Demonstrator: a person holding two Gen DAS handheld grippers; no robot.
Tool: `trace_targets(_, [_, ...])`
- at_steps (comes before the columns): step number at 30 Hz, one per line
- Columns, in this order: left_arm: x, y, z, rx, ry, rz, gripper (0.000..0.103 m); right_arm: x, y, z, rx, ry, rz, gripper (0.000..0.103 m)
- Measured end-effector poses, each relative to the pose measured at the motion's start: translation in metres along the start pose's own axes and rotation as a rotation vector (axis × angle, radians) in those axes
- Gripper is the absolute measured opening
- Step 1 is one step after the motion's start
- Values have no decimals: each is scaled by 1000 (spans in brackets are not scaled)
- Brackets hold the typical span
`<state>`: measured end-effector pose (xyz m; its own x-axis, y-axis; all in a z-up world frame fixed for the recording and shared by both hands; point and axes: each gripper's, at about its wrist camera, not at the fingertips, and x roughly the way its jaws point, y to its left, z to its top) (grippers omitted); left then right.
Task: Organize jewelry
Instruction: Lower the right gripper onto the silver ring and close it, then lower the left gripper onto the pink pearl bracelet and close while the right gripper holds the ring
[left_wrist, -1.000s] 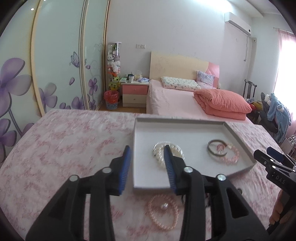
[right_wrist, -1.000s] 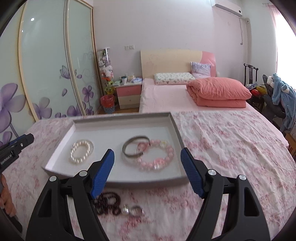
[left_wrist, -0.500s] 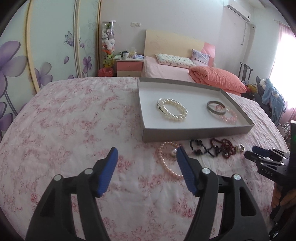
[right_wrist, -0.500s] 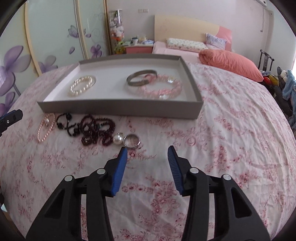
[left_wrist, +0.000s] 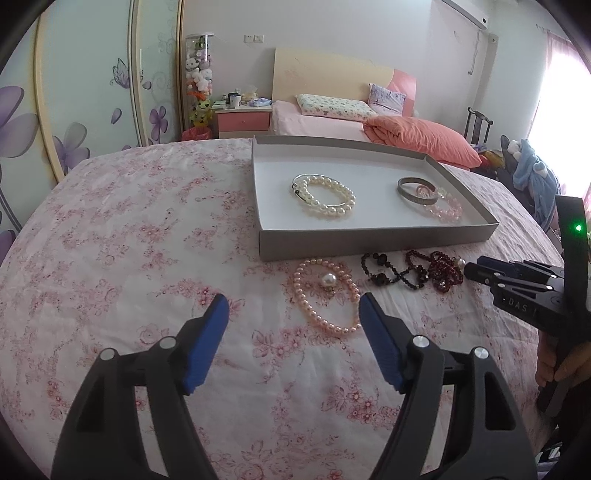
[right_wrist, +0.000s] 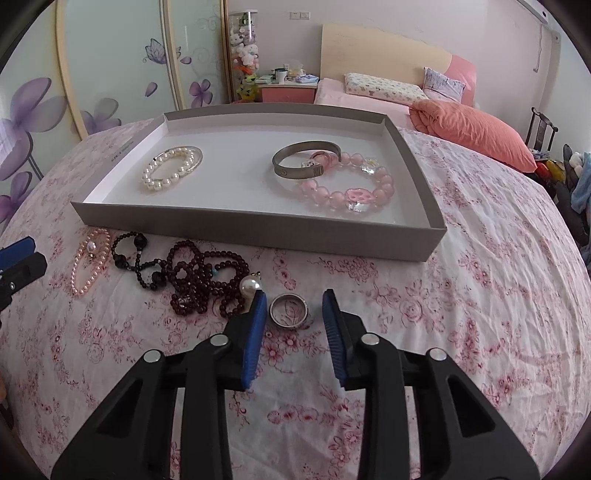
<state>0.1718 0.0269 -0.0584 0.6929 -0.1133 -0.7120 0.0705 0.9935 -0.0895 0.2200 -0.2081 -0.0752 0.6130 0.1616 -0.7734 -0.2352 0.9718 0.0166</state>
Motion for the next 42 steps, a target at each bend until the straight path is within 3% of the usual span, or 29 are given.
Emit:
trace_targets(13, [19, -16, 2, 23, 50, -6, 71, -8, -18, -10, 125, -2, -94, 23])
trace_targets(18, [33, -16, 5, -14, 88, 9, 57, -8, -20, -10, 125, -2, -89, 23])
trace_targets(22, [41, -16, 6, -22, 106, 19, 54, -8, -20, -10, 127, -2, -85, 23])
trace_targets(25, [43, -17, 5, -9, 105, 38, 45, -8, -20, -10, 129, -2, -83, 23])
trace_targets(30, [44, -21, 5, 26, 99, 88, 16, -8, -20, -9, 130, -2, -82, 23])
trace_targets(32, [44, -19, 5, 36, 99, 96, 9, -8, -20, -10, 130, -2, -82, 23])
trace_targets(37, [45, -18, 6, 62, 106, 110, 9, -9, -20, -10, 130, -2, -82, 23])
trace_targets(39, [44, -19, 6, 61, 108, 112, 17, -8, -20, -10, 131, -2, -81, 23])
trace_targets(42, [45, -20, 5, 65, 101, 120, 19, -8, -20, -10, 131, -2, -80, 23])
